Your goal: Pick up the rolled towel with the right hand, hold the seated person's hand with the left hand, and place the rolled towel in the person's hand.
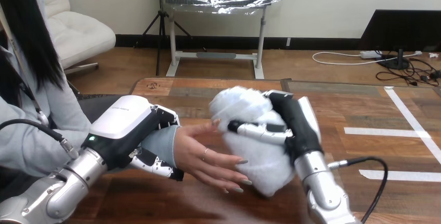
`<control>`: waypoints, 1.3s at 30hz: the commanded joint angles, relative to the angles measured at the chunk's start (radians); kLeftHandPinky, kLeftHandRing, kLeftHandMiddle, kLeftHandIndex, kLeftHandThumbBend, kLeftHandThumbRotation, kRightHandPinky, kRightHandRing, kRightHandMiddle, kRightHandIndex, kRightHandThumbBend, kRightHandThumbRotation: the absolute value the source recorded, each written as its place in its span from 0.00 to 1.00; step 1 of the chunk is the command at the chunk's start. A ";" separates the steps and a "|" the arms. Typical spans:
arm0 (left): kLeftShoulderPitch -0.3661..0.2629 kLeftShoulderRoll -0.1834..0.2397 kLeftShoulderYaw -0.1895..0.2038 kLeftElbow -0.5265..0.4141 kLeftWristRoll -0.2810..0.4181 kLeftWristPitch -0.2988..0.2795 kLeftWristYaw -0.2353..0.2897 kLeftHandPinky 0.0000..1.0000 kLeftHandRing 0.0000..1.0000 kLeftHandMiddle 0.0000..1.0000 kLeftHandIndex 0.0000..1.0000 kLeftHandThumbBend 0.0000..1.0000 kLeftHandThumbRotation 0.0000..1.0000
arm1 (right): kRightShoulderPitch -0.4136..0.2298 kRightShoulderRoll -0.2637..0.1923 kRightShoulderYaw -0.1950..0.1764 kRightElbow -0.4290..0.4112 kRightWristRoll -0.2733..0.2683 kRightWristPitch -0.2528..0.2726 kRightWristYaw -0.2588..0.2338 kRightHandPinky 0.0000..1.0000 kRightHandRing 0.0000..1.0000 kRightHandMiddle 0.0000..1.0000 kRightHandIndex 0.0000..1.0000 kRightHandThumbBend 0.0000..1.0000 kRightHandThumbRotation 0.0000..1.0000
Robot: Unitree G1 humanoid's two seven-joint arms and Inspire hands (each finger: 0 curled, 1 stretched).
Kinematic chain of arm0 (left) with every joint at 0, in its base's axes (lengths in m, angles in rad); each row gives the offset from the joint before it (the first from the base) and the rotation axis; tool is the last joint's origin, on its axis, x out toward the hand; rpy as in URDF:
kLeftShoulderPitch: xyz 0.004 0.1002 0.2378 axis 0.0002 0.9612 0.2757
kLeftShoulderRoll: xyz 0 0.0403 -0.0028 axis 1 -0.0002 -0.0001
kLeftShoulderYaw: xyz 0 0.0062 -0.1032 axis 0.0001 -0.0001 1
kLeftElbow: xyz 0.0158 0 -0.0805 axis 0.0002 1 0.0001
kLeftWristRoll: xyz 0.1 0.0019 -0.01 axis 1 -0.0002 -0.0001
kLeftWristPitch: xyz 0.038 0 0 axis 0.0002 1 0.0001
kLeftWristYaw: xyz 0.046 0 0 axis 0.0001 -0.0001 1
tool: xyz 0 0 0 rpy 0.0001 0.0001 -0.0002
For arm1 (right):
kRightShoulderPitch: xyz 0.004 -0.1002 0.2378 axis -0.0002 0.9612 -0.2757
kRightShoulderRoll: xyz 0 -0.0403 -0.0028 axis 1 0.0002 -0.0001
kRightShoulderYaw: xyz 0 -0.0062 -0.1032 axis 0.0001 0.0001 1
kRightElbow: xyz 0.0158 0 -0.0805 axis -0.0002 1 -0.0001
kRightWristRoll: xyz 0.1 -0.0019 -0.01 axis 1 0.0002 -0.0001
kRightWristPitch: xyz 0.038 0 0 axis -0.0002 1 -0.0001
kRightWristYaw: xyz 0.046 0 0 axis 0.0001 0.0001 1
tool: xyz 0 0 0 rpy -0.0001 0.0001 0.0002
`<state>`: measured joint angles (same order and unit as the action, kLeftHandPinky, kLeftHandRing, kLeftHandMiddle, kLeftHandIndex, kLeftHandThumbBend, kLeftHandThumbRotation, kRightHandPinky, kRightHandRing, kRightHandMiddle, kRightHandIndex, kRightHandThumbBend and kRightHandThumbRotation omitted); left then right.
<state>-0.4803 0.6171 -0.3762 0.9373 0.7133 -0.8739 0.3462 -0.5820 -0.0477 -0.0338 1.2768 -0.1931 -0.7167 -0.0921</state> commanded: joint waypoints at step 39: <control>-0.078 -0.053 0.026 -0.033 -0.037 -0.026 0.035 0.28 0.33 0.38 0.41 1.00 0.24 | 0.181 0.031 0.090 -0.384 0.038 -0.133 0.118 0.24 0.28 0.37 0.40 0.81 0.00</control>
<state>-0.4809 0.5980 -0.3738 0.9300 0.6996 -0.8764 0.3465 -0.3732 -0.0283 0.0518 1.0152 -0.1858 -0.8386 0.0075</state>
